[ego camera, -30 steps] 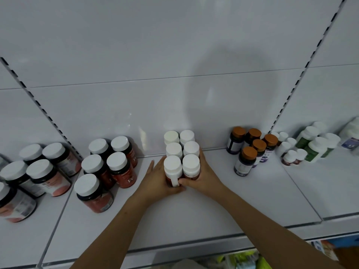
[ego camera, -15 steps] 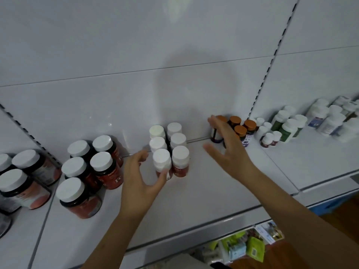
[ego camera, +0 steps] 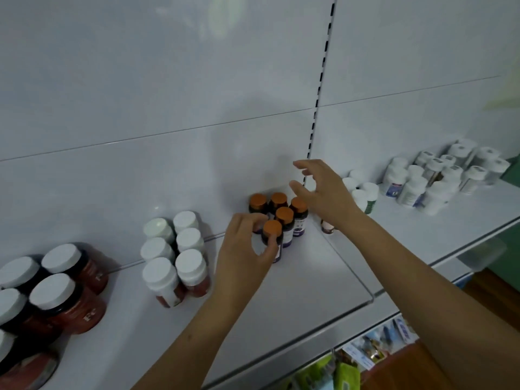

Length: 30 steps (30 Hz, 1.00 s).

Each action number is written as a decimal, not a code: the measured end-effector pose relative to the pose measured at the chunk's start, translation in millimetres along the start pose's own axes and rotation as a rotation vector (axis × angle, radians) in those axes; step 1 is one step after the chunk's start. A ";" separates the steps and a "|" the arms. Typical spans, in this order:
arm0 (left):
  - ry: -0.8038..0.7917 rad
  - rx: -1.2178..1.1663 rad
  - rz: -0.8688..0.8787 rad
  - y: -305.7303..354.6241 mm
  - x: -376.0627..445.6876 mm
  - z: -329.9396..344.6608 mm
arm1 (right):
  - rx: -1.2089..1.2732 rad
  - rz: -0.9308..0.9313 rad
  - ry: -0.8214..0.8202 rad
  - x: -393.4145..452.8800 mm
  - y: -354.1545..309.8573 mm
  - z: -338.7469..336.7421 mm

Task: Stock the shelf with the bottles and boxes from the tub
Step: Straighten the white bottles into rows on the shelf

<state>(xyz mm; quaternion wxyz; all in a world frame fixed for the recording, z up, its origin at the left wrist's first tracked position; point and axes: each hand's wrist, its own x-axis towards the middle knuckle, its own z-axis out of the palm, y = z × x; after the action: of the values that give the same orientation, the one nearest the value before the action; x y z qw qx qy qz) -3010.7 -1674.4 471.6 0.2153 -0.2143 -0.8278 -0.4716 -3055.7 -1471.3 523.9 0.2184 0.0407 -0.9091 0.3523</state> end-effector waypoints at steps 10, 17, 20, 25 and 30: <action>0.041 0.105 -0.325 -10.0 20.0 67.2 | -0.187 0.099 -0.498 55.6 40.0 43.3; 0.109 0.211 -0.501 -21.8 74.4 67.6 | -0.006 0.106 -0.506 63.4 59.6 52.6; -0.056 0.296 -0.574 -26.7 88.4 67.7 | -0.002 0.067 -0.506 66.1 67.0 54.2; -0.032 0.365 -0.571 -17.8 91.7 67.9 | -0.003 0.015 -0.475 65.8 71.3 54.3; 0.031 0.350 -0.590 -19.7 85.7 59.0 | -0.006 -0.008 -0.298 62.7 62.6 61.1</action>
<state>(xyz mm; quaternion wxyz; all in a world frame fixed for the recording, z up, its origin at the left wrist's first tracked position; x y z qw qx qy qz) -3100.6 -1619.0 478.6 0.1155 0.0818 -0.9193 -0.3673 -3149.0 -1459.6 471.5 0.0823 0.0955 -0.9324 0.3387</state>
